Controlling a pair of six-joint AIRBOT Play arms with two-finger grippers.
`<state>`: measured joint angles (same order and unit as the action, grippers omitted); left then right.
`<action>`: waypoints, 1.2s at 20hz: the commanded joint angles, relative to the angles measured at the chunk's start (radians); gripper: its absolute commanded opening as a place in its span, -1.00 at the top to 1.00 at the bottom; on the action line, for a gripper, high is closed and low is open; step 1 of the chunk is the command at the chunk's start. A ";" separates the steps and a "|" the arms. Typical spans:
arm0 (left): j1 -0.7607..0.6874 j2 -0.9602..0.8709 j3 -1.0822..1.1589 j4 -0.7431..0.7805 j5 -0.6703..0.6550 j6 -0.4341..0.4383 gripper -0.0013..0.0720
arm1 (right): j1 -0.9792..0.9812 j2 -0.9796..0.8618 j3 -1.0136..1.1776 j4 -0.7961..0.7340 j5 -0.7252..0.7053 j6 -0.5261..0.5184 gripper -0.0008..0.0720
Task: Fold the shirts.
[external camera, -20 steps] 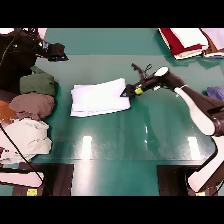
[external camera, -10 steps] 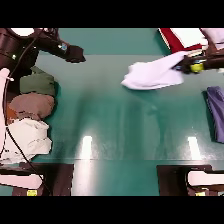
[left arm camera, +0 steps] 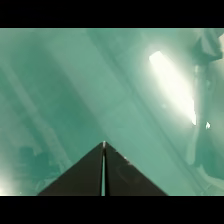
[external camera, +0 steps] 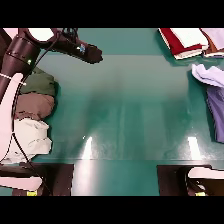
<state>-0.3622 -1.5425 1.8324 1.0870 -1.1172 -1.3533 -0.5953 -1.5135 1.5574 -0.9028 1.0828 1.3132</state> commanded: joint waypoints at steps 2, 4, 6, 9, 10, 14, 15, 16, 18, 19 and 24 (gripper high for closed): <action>-0.016 0.000 0.000 0.006 0.010 -0.001 0.90 | -0.067 -0.020 0.027 0.038 -0.073 -0.057 0.94; -0.016 0.000 0.000 0.009 0.010 -0.001 0.90 | -0.067 -0.019 0.095 0.060 -0.039 -0.081 0.94; -0.016 0.000 0.000 0.011 0.009 -0.001 0.90 | -0.067 -0.019 0.188 0.064 0.021 -0.086 0.94; -0.016 0.000 0.000 0.036 0.008 0.000 0.90 | -0.068 -0.009 0.283 0.060 0.108 -0.085 0.94; -0.016 0.000 0.000 0.039 0.008 0.000 0.90 | -0.068 0.006 0.293 0.053 0.117 -0.084 0.94; -0.016 0.000 0.000 0.040 0.007 0.000 0.90 | -0.068 0.073 0.291 -0.117 0.166 -0.065 0.94; -0.016 0.000 0.000 0.040 0.007 0.001 0.90 | -0.068 0.088 0.291 -0.177 0.191 -0.050 0.94; -0.016 0.000 0.000 0.040 0.006 0.001 0.90 | -0.068 0.099 0.291 -0.233 0.214 -0.034 0.94; -0.016 0.000 0.000 0.040 0.005 0.002 0.90 | -0.068 0.112 0.291 -0.323 0.251 0.004 0.94; -0.016 0.000 0.000 0.040 0.002 0.008 0.90 | -0.068 0.116 0.290 -0.360 0.270 0.011 0.94; -0.016 0.000 0.000 0.040 -0.010 0.027 0.90 | -0.068 0.222 0.098 -0.560 0.296 0.027 0.93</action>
<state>-0.3775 -1.5425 1.8324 1.1259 -1.1213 -1.3338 -0.6624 -1.3472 1.7504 -1.3121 1.3499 1.3193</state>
